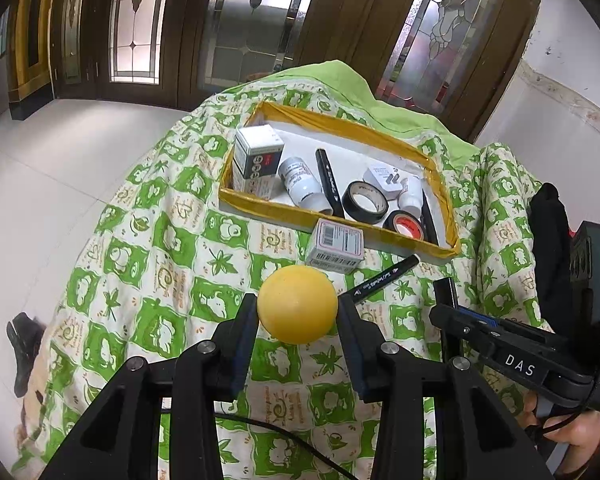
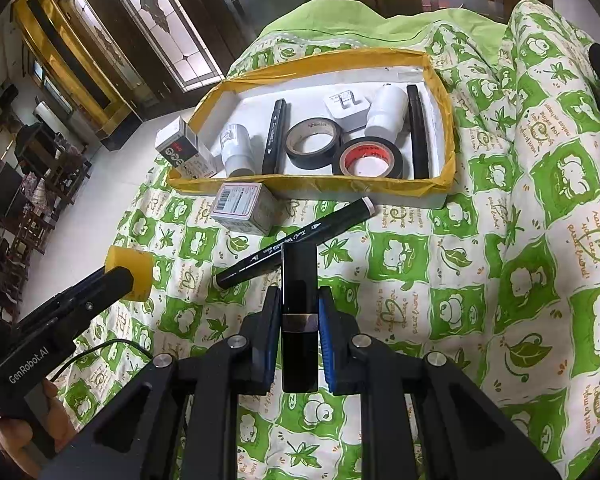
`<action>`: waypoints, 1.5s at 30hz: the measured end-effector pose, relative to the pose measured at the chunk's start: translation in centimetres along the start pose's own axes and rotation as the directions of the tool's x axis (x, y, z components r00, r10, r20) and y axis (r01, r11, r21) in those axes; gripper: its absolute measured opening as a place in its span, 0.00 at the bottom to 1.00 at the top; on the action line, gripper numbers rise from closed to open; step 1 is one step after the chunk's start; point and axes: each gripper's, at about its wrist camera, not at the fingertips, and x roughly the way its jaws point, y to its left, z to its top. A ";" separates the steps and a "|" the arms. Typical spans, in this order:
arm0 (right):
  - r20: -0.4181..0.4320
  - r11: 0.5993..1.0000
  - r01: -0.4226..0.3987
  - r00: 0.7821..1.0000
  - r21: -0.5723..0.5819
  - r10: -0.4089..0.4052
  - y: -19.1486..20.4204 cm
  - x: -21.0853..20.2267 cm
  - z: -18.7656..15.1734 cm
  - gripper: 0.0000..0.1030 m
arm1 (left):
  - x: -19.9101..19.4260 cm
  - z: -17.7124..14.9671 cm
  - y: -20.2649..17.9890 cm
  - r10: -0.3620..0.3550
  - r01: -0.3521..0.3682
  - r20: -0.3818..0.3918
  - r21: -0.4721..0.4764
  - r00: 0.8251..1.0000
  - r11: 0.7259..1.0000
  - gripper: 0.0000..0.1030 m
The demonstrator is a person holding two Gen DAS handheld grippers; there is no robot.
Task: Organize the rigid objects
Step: 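Lift and carry the foam ball and lipstick over the tray with both tools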
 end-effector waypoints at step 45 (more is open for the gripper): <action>0.145 0.986 -0.092 0.987 0.137 0.072 -4.1 -4.1 4.0 0.17 | 2.3 9.6 -4.0 -0.002 -0.004 0.039 0.140 0.999 0.990 0.40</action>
